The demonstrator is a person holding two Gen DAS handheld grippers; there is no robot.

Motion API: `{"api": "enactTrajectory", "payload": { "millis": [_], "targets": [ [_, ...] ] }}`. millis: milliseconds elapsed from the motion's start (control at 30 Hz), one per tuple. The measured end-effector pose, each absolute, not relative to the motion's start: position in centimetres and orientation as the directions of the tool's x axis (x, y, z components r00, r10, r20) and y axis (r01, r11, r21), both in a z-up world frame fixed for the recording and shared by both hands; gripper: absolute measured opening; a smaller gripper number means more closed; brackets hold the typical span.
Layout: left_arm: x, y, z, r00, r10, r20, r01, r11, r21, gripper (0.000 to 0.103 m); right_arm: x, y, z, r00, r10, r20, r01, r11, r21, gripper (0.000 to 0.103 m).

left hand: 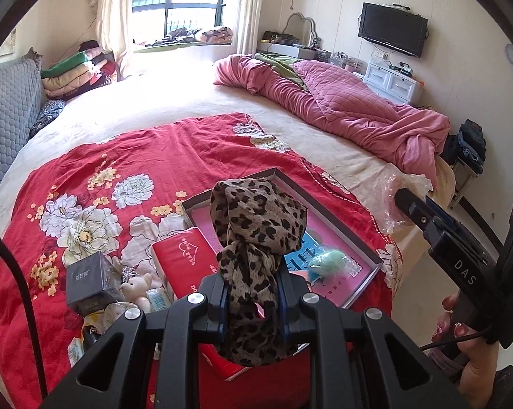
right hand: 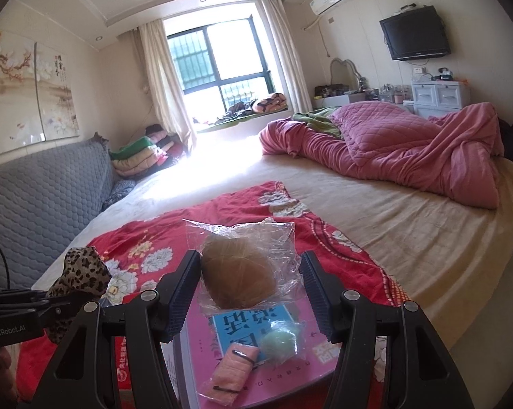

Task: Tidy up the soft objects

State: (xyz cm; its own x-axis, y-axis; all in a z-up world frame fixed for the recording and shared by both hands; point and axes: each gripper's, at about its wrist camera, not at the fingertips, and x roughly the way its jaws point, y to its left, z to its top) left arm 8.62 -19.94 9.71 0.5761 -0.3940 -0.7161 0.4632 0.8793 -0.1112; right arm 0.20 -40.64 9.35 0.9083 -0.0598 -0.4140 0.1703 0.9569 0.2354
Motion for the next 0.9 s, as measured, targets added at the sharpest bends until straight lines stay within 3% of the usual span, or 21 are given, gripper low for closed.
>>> {"api": "enactTrajectory", "payload": {
  "millis": [367,900],
  "targets": [
    [9.6,-23.5,7.1,0.525,-0.373,-0.765,0.503,0.861,-0.074,0.022,0.0,-42.8,7.7,0.881,-0.1,-0.463,0.228,0.946,0.231,0.062],
    [11.2,-26.7,2.7,0.435,-0.325,-0.84,0.527,0.848,-0.055,0.022,1.3,-45.5,2.8,0.767,-0.153,-0.624,0.318,0.934,0.161,0.062]
  ]
}}
